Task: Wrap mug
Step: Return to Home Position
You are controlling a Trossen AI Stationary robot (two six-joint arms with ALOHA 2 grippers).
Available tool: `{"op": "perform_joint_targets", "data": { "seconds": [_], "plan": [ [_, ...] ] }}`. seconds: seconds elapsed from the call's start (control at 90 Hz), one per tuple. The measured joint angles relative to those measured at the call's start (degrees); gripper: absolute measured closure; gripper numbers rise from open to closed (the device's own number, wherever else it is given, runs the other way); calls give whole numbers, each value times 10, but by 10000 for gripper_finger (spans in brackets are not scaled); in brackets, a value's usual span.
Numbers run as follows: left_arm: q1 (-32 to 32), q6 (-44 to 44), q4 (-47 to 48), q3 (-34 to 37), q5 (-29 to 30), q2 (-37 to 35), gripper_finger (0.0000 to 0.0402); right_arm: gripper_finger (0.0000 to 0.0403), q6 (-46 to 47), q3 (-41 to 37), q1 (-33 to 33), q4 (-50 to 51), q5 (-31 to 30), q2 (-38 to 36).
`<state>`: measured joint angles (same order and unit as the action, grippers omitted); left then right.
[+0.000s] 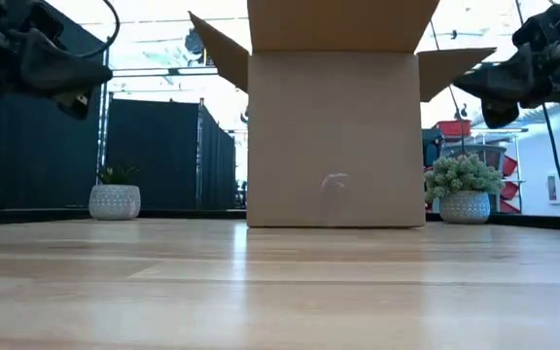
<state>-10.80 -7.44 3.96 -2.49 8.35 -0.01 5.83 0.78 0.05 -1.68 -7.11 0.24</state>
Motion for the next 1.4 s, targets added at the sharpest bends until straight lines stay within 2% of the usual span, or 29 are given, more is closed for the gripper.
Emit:
{"op": "perform_joint_targets", "data": {
  "seconds": [0.2,0.444,0.667,1.4],
  "plan": [
    [2,-26,0,0,0,3,391,403,-30,0,1,1,21,-1],
    [2,-26,0,0,-1,3,391,403,-66,0,1,4,88,-1],
    [2,-26,0,0,-1,3,391,403,-32,0,1,7,88,1],
    [2,-27,0,0,-2,3,391,403,-31,0,1,7,87,2]
  ]
}}
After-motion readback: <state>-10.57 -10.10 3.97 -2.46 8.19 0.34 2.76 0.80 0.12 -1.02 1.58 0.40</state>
